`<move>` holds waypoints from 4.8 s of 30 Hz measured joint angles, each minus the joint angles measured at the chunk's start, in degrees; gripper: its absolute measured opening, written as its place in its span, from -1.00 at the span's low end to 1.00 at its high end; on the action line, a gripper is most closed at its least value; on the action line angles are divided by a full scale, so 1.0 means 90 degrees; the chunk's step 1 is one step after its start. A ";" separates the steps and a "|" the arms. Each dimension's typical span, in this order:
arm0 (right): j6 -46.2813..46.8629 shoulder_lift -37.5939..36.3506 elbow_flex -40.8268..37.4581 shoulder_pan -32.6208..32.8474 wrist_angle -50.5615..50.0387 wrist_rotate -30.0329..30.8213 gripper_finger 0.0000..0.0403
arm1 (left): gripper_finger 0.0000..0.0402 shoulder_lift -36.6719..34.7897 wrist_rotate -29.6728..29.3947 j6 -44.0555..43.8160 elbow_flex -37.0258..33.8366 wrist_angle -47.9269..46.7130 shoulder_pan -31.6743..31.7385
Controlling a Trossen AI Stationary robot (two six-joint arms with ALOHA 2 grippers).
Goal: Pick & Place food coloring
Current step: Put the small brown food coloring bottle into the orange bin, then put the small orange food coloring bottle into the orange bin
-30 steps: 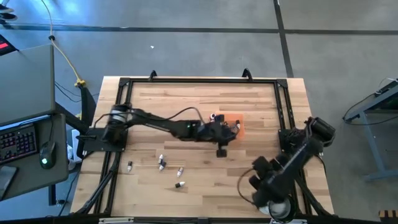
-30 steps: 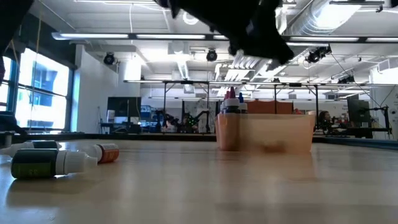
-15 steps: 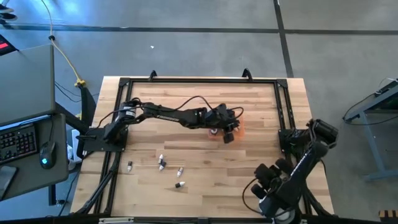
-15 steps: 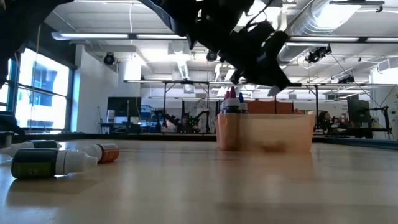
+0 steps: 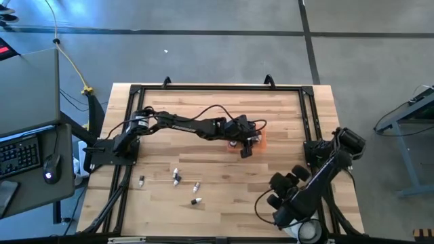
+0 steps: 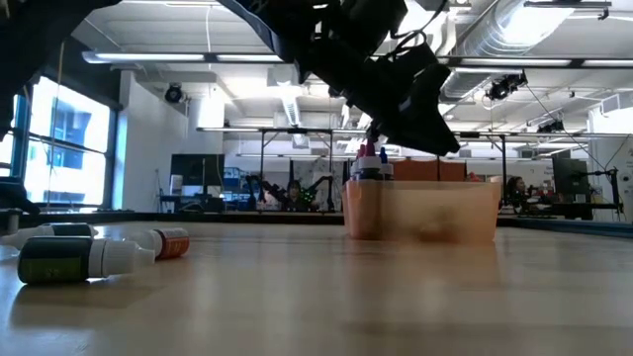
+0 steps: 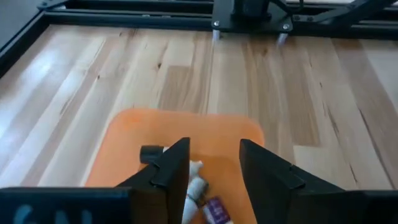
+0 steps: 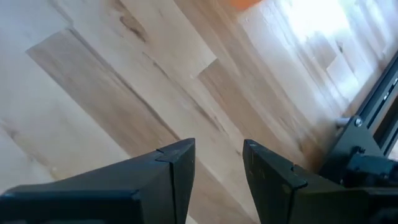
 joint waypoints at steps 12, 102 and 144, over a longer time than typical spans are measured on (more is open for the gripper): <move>-0.1269 0.0002 0.0000 -0.0398 0.0707 0.2222 -0.36 | -0.28 -0.2261 0.0063 0.0151 -0.0009 -0.3788 -0.0055; -1.0092 0.2305 0.0143 -0.3190 1.0090 -0.2504 -0.36 | -0.28 -0.8296 -0.0831 -0.2124 -0.6033 -0.3107 -0.1716; -1.2254 0.2302 -0.0306 -0.4120 1.2209 -0.3747 -0.31 | -0.28 -0.8296 -0.0941 -0.2164 -0.6033 -0.3266 -0.1716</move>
